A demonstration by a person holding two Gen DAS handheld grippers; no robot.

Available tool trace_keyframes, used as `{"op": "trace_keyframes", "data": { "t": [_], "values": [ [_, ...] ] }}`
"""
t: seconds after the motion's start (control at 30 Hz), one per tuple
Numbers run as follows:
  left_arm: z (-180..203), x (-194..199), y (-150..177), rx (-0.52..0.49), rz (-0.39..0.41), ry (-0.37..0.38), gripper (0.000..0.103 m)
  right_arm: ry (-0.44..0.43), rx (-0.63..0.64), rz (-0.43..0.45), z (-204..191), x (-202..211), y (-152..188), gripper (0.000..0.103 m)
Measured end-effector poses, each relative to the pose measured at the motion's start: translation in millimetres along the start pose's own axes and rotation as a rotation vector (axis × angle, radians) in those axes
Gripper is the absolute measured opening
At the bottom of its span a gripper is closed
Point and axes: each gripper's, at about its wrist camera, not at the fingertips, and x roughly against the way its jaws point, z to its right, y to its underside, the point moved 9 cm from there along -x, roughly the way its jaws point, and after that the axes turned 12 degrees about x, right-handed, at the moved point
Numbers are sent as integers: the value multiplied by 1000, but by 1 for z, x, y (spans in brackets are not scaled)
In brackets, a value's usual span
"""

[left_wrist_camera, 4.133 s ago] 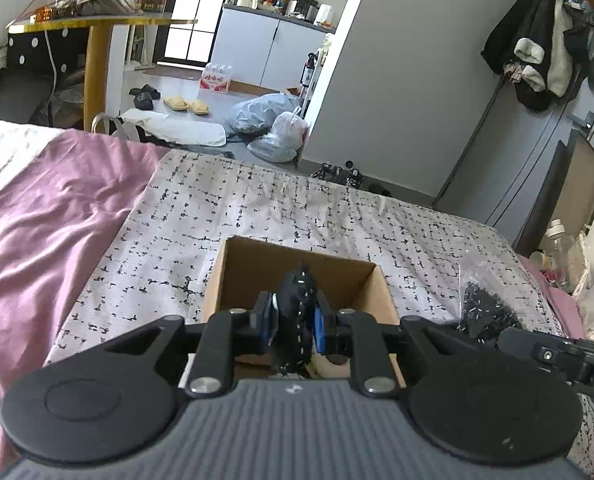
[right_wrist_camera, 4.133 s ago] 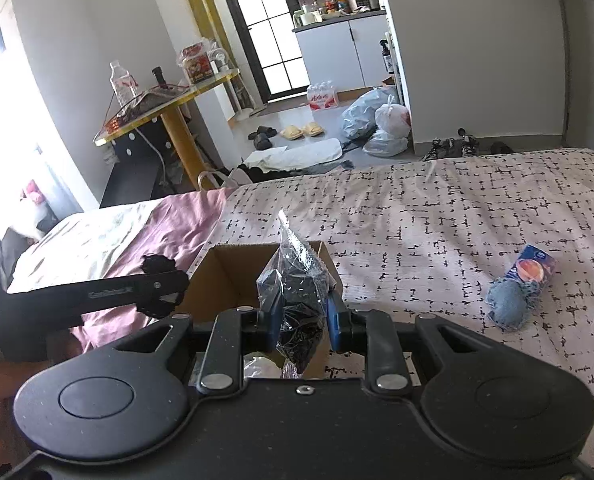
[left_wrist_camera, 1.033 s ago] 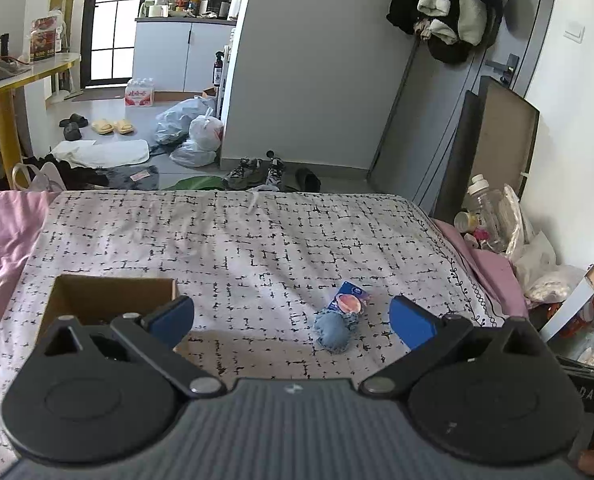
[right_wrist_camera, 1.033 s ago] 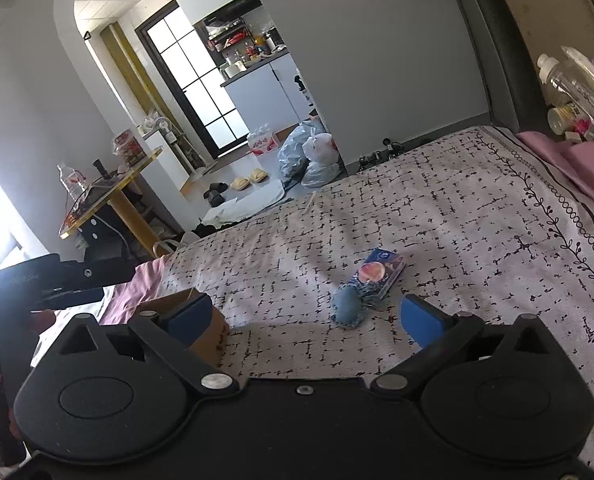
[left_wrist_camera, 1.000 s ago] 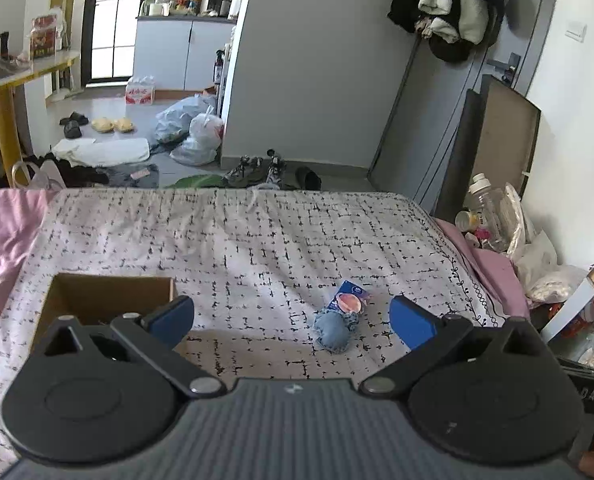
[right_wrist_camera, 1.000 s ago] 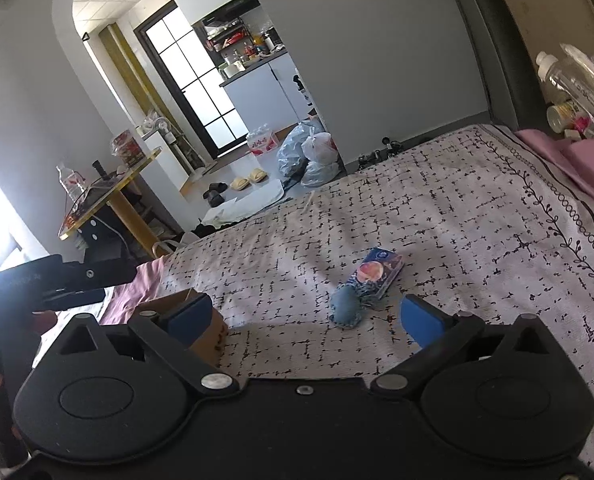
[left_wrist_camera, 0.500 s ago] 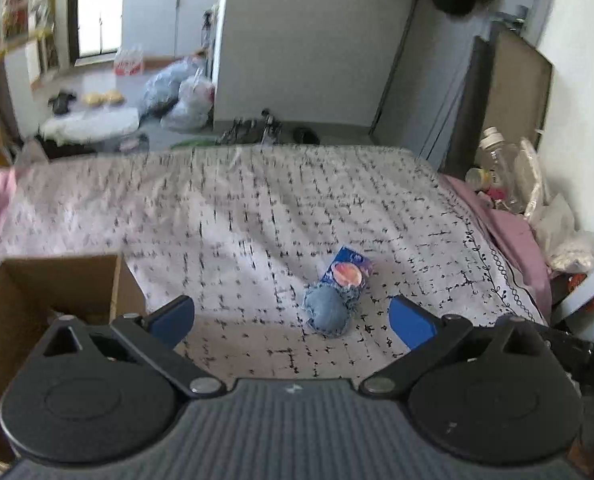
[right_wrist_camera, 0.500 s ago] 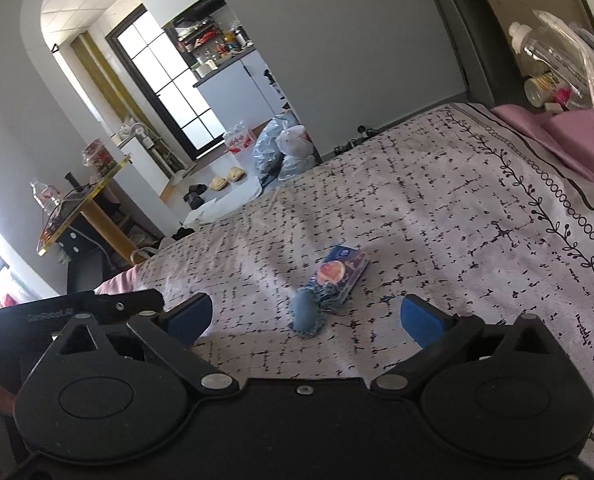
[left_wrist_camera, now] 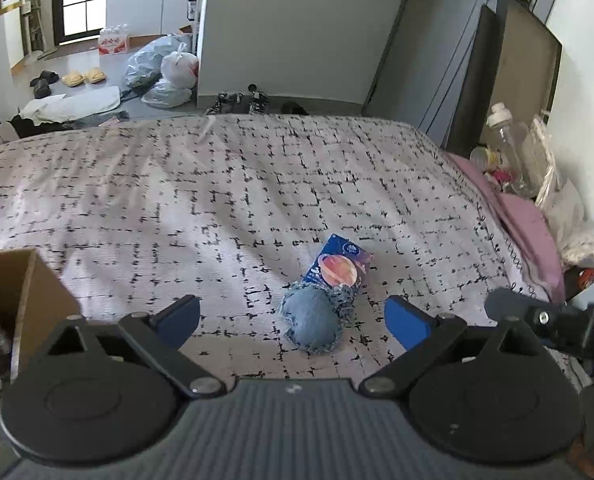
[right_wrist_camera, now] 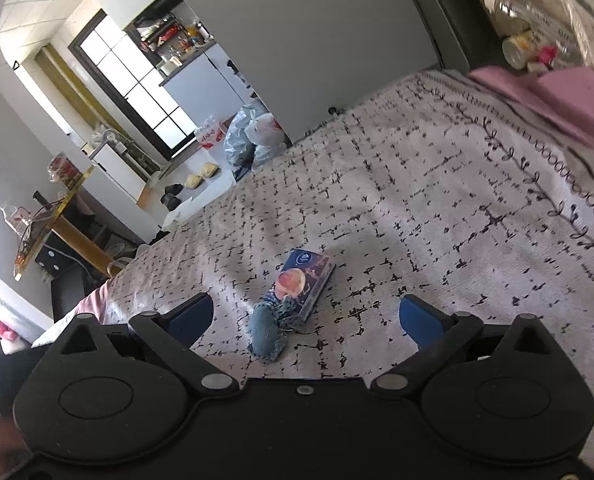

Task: Organize soft objects
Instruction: 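Move the left tool to the blue denim plush while the right tool approaches the tissue pack, then close the left tool on the denim plush while the right tool grasps the Vinda tissue pack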

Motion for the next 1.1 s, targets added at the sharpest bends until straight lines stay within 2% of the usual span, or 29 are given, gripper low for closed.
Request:
{"op": "trace_keyframes", "data": {
  "t": [0.1,0.4,0.53,0.67,0.73,0.93,1.1],
  "values": [
    [3,-18,6,-11,-23,7,94,-7,-4,-19,2,-13,0,96],
    [12,-68,17,-10,-88,35,76,3,-20,-57,15,-38,-1,95],
    [10,-84,20,16,-116,50,64,16,-6,-74,13,-47,0,94],
    [-2,-94,25,64,-146,66,43,9,13,-90,8,-64,-2,90],
    [-9,-92,24,114,-146,88,38,2,2,-97,5,-75,-3,89],
    [-32,-86,15,247,-138,108,36,-7,-15,-113,-10,-101,-4,89],
    [-47,-79,2,265,-97,98,36,19,-2,-143,-20,-118,0,86]
  ]
}}
